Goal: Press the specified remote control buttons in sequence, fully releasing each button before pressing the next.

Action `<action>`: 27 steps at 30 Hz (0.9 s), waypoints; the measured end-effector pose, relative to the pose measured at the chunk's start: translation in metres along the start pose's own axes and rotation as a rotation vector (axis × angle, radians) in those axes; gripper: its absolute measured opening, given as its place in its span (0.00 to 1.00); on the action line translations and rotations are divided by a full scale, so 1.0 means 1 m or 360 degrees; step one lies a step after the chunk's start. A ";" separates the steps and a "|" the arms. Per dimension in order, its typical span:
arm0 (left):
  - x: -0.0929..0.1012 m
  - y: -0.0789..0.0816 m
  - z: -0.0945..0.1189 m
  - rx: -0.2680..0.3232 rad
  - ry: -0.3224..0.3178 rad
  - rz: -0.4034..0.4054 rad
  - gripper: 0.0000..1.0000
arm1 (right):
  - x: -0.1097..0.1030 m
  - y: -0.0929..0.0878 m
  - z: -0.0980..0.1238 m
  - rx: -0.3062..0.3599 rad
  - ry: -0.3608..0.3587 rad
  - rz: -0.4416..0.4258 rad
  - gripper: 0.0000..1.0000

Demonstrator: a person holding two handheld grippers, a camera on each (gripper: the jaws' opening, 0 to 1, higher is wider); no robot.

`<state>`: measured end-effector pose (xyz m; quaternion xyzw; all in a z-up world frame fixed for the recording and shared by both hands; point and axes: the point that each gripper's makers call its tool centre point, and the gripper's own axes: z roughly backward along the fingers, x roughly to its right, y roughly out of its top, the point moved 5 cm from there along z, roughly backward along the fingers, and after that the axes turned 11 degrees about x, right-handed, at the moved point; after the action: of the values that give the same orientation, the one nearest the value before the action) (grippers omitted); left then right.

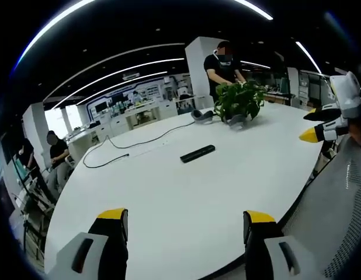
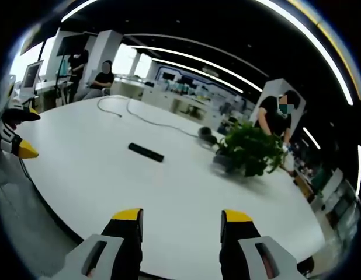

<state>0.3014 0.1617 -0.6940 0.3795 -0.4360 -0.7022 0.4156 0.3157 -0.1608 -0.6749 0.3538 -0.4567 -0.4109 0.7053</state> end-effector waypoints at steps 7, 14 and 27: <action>0.000 -0.001 0.000 -0.0008 0.0003 -0.0001 0.84 | 0.000 0.001 0.000 0.0006 0.0004 0.0003 0.50; 0.000 -0.002 -0.001 -0.0021 -0.0002 -0.0011 0.84 | -0.001 0.000 0.000 0.0005 0.0010 0.0010 0.50; 0.003 -0.003 -0.002 -0.0044 -0.0031 -0.0031 0.84 | -0.001 0.001 0.000 0.0012 0.0016 0.0006 0.48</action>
<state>0.3010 0.1593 -0.6983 0.3710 -0.4267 -0.7159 0.4097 0.3156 -0.1592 -0.6746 0.3578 -0.4553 -0.4059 0.7071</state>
